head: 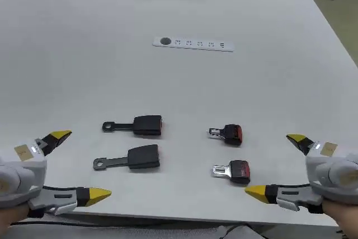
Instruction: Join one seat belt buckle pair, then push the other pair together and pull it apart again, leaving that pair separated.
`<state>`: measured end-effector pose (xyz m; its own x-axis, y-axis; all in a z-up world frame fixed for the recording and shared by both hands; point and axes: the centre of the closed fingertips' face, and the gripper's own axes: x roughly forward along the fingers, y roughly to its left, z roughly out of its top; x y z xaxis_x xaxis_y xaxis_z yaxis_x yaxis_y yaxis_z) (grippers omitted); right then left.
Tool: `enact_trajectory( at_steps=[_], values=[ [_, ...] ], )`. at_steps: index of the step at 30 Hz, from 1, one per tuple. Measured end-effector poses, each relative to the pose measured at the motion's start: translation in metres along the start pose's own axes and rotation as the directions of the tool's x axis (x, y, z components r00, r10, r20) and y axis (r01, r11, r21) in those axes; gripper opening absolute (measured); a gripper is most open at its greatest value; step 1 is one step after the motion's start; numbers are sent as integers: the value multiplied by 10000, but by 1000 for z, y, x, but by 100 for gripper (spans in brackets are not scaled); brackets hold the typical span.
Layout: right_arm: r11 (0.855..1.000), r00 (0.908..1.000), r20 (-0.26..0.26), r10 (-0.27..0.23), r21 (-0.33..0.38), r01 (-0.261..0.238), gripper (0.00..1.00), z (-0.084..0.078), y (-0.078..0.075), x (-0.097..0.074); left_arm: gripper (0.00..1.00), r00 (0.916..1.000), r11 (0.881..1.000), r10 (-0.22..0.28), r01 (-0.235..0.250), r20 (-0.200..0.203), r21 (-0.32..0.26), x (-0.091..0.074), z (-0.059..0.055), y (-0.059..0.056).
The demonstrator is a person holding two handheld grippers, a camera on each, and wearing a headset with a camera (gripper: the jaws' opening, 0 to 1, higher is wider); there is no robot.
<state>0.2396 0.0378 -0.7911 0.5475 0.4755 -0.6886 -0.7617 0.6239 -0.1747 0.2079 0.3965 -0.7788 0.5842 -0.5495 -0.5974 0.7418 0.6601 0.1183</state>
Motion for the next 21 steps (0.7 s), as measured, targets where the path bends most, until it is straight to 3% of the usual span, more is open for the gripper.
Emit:
enact_trajectory(
  at_steps=[4,8,11,18,21],
  values=[
    [9992,9998,178,-62,387,55,100,2,-9,-5,100,10000,10000,10,-10,-23,60,0,-1,0],
    [10000,9999,128,-79,-10,79,100,6,-10,-7,100,10000,9999,51,-50,-40,127,-1,0,1],
    [9998,9999,108,-126,163,125,100,6,-13,-7,100,10000,9998,-14,15,-61,211,0,0,-1],
    [9997,9997,223,-94,232,89,100,13,-6,-7,100,10000,9995,-29,32,-95,305,0,0,-2],
    [9991,9982,439,-415,119,410,100,17,-6,-8,100,10000,9996,23,-21,-79,269,-1,0,-1]
  ],
)
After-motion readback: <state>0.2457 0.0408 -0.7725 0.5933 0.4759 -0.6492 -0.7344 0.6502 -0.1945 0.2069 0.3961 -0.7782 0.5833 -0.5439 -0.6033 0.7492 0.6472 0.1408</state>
